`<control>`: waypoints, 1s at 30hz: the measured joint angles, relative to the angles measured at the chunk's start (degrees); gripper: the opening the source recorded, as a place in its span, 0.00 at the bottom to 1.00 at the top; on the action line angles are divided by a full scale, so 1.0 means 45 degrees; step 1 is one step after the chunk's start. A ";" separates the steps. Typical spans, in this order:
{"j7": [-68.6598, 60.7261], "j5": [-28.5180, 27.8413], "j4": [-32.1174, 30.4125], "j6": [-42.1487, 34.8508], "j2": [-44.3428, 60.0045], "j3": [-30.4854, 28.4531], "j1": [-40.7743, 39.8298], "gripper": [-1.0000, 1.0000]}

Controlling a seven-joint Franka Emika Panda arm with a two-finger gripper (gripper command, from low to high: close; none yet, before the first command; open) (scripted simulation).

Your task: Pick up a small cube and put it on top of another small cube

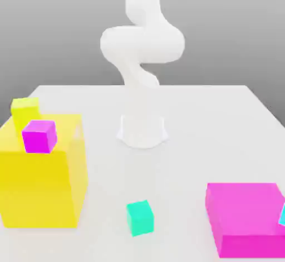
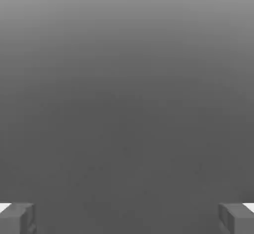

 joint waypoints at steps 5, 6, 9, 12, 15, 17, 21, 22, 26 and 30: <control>-0.0642 -0.0369 -0.1180 0.1402 0.2408 -0.0138 0.0097 0.50; -0.0782 -0.0419 -0.1408 0.1672 0.2872 -0.0170 0.0110 0.50; -0.1224 -0.0533 -0.2089 0.2481 0.4258 -0.0289 0.0160 0.50; -0.1723 -0.0570 -0.2771 0.3293 0.5643 -0.0416 0.0217 0.50; -0.2292 -0.0503 -0.3454 0.4106 0.7027 -0.0524 0.0271 0.50; -0.2749 -0.0356 -0.3911 0.4651 0.7949 -0.0582 0.0317 0.50; -0.3804 0.0187 -0.4767 0.5755 0.9789 -0.0539 0.0347 0.50; -0.3955 0.0298 -0.4812 0.6087 1.0249 -0.0502 0.0331 0.50; -0.4218 0.0569 -0.4599 0.7559 1.2094 -0.0264 0.0146 0.50; -0.4263 0.0617 -0.4458 0.8224 1.2912 -0.0186 0.0079 0.00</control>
